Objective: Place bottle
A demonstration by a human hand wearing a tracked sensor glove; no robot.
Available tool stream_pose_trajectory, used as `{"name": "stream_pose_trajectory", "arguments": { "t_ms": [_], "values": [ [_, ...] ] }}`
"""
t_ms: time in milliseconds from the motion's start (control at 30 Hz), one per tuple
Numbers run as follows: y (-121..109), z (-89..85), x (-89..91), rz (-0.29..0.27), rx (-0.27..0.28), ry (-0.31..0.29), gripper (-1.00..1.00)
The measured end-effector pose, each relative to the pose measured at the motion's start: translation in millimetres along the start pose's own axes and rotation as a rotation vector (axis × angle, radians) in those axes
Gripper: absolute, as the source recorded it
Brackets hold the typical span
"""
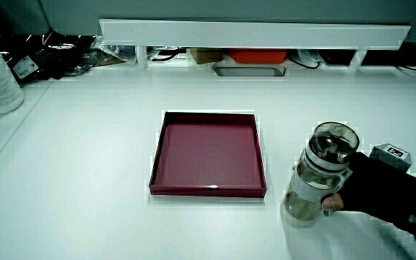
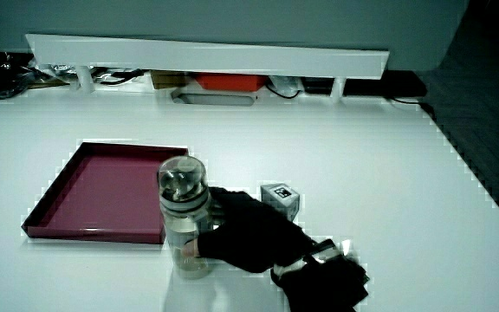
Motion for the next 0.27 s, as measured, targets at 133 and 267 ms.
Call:
{"name": "stream_pose_trajectory", "arguments": {
  "t_ms": [133, 267],
  "values": [
    [-1.6, 0.5, 0.2, -0.011, -0.012, -0.002, -0.62],
    [-8.6, 5.3, -1.6, -0.051, -0.026, 0.004, -0.76]
  ]
}}
